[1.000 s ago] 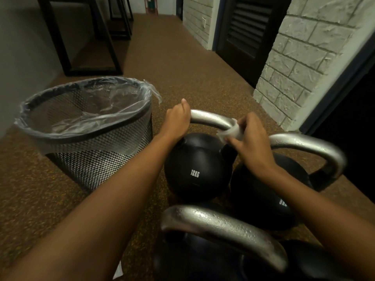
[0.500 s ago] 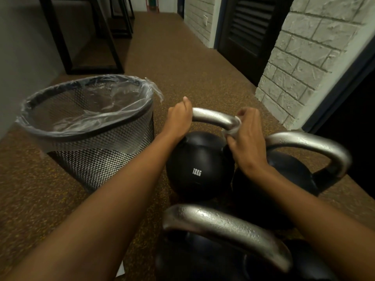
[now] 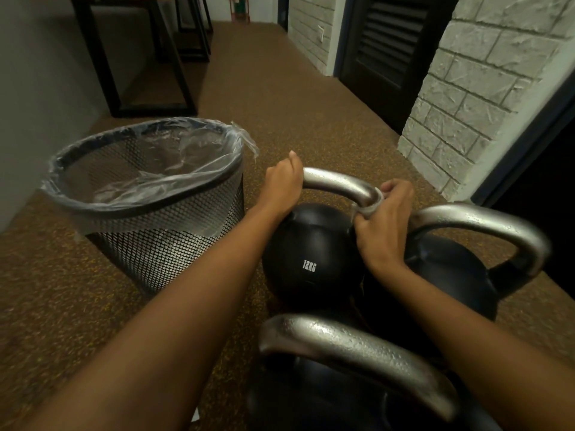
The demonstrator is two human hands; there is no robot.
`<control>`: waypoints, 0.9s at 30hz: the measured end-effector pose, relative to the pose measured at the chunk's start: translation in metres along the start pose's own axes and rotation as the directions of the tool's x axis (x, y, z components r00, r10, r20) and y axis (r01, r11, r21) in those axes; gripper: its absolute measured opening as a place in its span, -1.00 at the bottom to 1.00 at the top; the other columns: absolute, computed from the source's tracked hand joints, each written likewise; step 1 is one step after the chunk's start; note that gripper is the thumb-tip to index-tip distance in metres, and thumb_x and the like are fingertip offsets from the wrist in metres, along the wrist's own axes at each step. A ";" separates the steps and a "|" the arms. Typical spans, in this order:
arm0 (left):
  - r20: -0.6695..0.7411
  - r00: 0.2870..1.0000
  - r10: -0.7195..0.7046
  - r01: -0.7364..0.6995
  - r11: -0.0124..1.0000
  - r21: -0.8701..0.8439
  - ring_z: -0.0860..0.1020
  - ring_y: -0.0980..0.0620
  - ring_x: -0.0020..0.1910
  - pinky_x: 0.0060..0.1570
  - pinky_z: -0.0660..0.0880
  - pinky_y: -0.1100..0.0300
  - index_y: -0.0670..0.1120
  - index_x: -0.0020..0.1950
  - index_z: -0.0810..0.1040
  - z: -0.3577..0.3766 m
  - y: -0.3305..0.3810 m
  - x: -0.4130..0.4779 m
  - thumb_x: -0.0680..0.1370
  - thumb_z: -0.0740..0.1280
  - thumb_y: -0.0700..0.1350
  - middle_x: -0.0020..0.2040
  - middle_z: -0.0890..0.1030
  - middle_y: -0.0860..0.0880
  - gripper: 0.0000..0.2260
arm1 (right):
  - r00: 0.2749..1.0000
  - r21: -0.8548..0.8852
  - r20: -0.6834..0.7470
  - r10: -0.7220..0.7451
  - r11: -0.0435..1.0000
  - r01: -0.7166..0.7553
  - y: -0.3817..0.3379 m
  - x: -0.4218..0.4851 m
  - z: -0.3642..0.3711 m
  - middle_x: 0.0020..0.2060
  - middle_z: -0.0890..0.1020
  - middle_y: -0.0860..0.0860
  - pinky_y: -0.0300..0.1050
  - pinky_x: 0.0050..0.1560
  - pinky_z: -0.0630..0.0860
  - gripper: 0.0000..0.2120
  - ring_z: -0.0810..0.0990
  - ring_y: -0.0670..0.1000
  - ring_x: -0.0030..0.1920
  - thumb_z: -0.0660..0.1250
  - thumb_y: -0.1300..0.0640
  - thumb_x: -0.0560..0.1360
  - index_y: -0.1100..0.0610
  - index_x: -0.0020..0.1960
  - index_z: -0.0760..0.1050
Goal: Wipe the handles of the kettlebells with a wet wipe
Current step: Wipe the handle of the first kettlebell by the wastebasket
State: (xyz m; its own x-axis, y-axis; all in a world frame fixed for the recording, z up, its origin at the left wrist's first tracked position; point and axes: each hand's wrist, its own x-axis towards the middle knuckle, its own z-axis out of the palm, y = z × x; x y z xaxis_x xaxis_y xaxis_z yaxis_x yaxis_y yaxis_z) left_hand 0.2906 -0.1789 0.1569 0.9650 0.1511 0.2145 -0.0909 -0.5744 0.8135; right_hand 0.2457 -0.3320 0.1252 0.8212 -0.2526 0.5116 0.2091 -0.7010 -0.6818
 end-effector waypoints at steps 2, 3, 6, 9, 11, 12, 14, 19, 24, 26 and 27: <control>-0.004 1.000 -0.002 0.002 1.000 -0.002 0.42 -0.01 -0.22 -0.15 0.30 0.18 -0.22 -0.08 0.50 0.001 -0.001 0.001 0.67 -0.10 -0.05 -0.19 0.48 -0.12 -0.56 | 0.995 -0.043 0.017 -0.094 0.995 0.094 -0.005 0.003 -0.002 0.05 0.40 0.11 -0.13 0.00 0.33 -0.66 0.39 0.10 0.07 0.32 0.35 0.39 0.20 0.10 0.30; -0.007 1.000 0.000 0.000 1.000 -0.003 0.43 -0.01 -0.21 -0.15 0.30 0.18 -0.23 -0.08 0.50 0.001 -0.001 0.001 0.67 -0.10 -0.05 -0.18 0.48 -0.13 -0.56 | 0.990 -0.064 0.032 -0.140 0.988 0.141 -0.008 0.005 -0.002 0.04 0.41 0.10 -0.07 -0.02 0.37 -0.67 0.40 0.11 0.06 0.30 0.36 0.39 0.19 0.11 0.31; -0.009 1.000 0.015 -0.015 1.000 0.008 0.43 0.00 -0.23 -0.16 0.31 0.19 -0.25 -0.09 0.51 0.002 -0.002 0.002 0.67 -0.10 -0.06 -0.21 0.48 -0.11 -0.54 | 0.954 -0.112 0.068 -0.292 0.948 0.298 -0.015 0.009 -0.002 -0.01 0.43 0.10 0.08 -0.15 0.45 -0.71 0.42 0.12 -0.01 0.28 0.38 0.41 0.20 0.08 0.34; -0.009 1.000 0.025 -0.025 0.999 0.023 0.39 0.07 -0.35 -0.31 0.26 0.24 -0.15 -0.28 0.42 0.002 -0.003 0.003 0.67 -0.10 -0.06 -0.32 0.45 -0.04 -0.55 | 0.912 -0.106 0.148 -0.382 0.911 0.399 -0.022 0.014 -0.001 -0.04 0.46 0.11 0.08 -0.17 0.45 -0.77 0.43 0.14 -0.04 0.29 0.37 0.41 0.22 0.04 0.39; -0.009 1.000 0.025 -0.025 1.000 0.013 0.40 0.07 -0.36 -0.38 0.28 0.25 -0.12 -0.31 0.39 0.002 -0.004 0.003 0.67 -0.10 -0.06 -0.34 0.45 -0.02 -0.56 | 0.879 -0.071 0.224 -0.421 0.892 0.446 -0.024 0.019 -0.002 -0.04 0.48 0.10 0.04 -0.15 0.43 -0.76 0.44 0.12 -0.03 0.33 0.34 0.40 0.21 0.05 0.41; -0.008 1.000 0.024 -0.024 1.000 0.005 0.44 0.05 -0.34 -0.38 0.30 0.27 -0.14 -0.28 0.42 0.002 -0.003 0.002 0.67 -0.09 -0.06 -0.32 0.48 -0.04 -0.56 | 0.867 -0.047 0.257 -0.427 0.890 0.453 -0.023 0.022 -0.003 -0.02 0.49 0.09 0.02 -0.13 0.43 -0.74 0.45 0.10 -0.02 0.35 0.31 0.41 0.19 0.07 0.41; -0.012 1.000 0.024 -0.025 1.000 -0.016 0.52 -0.08 -0.17 -0.22 0.39 0.21 -0.23 -0.12 0.51 0.002 -0.004 0.002 0.67 -0.09 -0.07 -0.18 0.57 -0.17 -0.55 | 0.860 0.002 0.311 -0.405 0.905 0.425 -0.017 0.027 -0.008 0.02 0.51 0.08 -0.02 -0.05 0.45 -0.68 0.48 0.06 -0.01 0.39 0.22 0.42 0.15 0.13 0.40; -0.026 0.999 0.021 -0.022 0.999 -0.032 0.53 -0.19 -0.03 -0.06 0.41 0.08 -0.29 -0.06 0.53 0.002 -0.003 0.002 0.67 -0.09 -0.06 -0.09 0.57 -0.25 -0.53 | 0.866 0.128 0.383 -0.321 0.947 0.294 -0.005 0.034 -0.020 0.06 0.59 -0.01 -0.05 -0.02 0.47 -0.66 0.56 0.04 -0.03 0.42 0.03 0.44 0.12 0.12 0.40; -0.026 1.000 0.013 -0.014 1.000 -0.009 0.48 -0.07 -0.14 -0.16 0.33 0.16 -0.28 -0.03 0.53 0.002 -0.002 0.001 0.67 -0.09 -0.04 -0.13 0.52 -0.18 -0.53 | 0.860 0.030 0.426 -0.282 0.954 0.298 -0.012 0.034 -0.025 -0.05 0.56 0.02 -0.04 -0.07 0.42 -0.74 0.52 0.06 -0.05 0.18 -0.01 0.58 0.13 0.14 0.44; -0.027 1.000 0.009 -0.009 1.000 -0.001 0.48 -0.06 -0.14 -0.15 0.33 0.17 -0.27 -0.02 0.54 0.003 -0.002 0.002 0.67 -0.09 -0.03 -0.14 0.52 -0.16 -0.52 | 0.849 -0.120 0.432 -0.306 0.913 0.390 -0.024 0.035 -0.017 -0.05 0.56 0.10 0.03 -0.04 0.42 -0.70 0.50 0.12 -0.02 0.07 -0.02 0.61 0.14 0.13 0.44; -0.026 1.000 0.011 -0.011 1.000 0.007 0.47 -0.04 -0.17 -0.17 0.32 0.17 -0.24 -0.06 0.54 0.003 -0.002 0.002 0.67 -0.09 -0.03 -0.17 0.52 -0.14 -0.53 | 0.839 -0.186 0.441 -0.320 0.881 0.434 -0.031 0.036 -0.012 -0.01 0.56 0.12 0.06 0.01 0.41 -0.69 0.48 0.13 0.02 0.03 -0.01 0.63 0.15 0.15 0.44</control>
State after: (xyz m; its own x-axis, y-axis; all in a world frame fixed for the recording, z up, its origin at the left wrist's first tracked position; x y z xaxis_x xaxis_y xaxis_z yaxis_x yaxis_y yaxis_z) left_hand 0.2936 -0.1796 0.1537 0.9572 0.1656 0.2374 -0.0996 -0.5816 0.8074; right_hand 0.2623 -0.3268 0.1708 0.8556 0.3066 0.4170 0.4424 -0.8514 -0.2817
